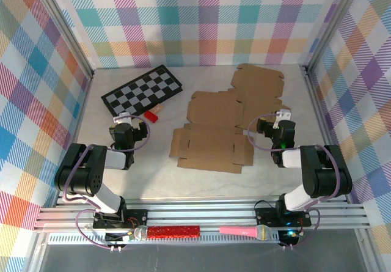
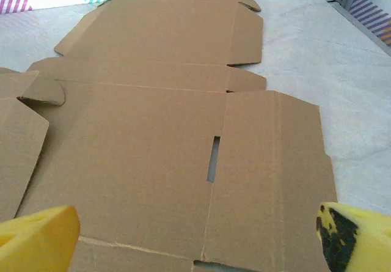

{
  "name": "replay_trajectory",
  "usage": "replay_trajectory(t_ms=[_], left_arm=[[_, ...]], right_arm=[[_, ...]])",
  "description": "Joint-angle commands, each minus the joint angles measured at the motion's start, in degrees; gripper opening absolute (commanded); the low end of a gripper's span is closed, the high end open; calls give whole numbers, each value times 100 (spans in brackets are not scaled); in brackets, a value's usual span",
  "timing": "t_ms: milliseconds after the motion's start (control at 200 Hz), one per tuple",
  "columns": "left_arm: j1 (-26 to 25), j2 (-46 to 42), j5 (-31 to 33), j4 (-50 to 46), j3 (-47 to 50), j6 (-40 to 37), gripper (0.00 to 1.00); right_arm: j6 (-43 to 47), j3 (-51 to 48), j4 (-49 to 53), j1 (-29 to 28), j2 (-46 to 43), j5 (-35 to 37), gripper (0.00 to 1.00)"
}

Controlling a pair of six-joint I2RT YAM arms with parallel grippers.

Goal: Fold the paper box

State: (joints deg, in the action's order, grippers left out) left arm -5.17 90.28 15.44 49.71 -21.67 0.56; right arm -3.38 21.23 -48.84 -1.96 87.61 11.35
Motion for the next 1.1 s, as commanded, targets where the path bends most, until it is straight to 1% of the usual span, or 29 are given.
replay_trajectory(t_ms=[0,760,860,905,955,1010,1050,1095], left_arm=[[-10,7,-75,135,-98,-56,100],[-15,7,-73,131,-100,-56,100],[-44,-87,-175,181,-39,-138,100],[-159,-317,56,-190,-130,-201,100],[-311,-678,354,-760,-302,-290,100],[-510,-1074,679,-1362,-519,-411,100],[-676,-1355,938,-1392,-561,-491,100],[-897,-1639,1232,-1270,-594,-578,100]], right_arm=[[22,100,-108,-42,19,33,99],[21,88,-111,-46,3,25,99],[121,64,-22,-61,-170,-134,99],[229,4,-80,-119,-270,-153,99],[329,-38,22,-317,-509,234,99],[399,4,397,-456,-929,548,99],[399,79,765,-568,-1359,832,99],[297,85,804,-598,-1751,965,99]])
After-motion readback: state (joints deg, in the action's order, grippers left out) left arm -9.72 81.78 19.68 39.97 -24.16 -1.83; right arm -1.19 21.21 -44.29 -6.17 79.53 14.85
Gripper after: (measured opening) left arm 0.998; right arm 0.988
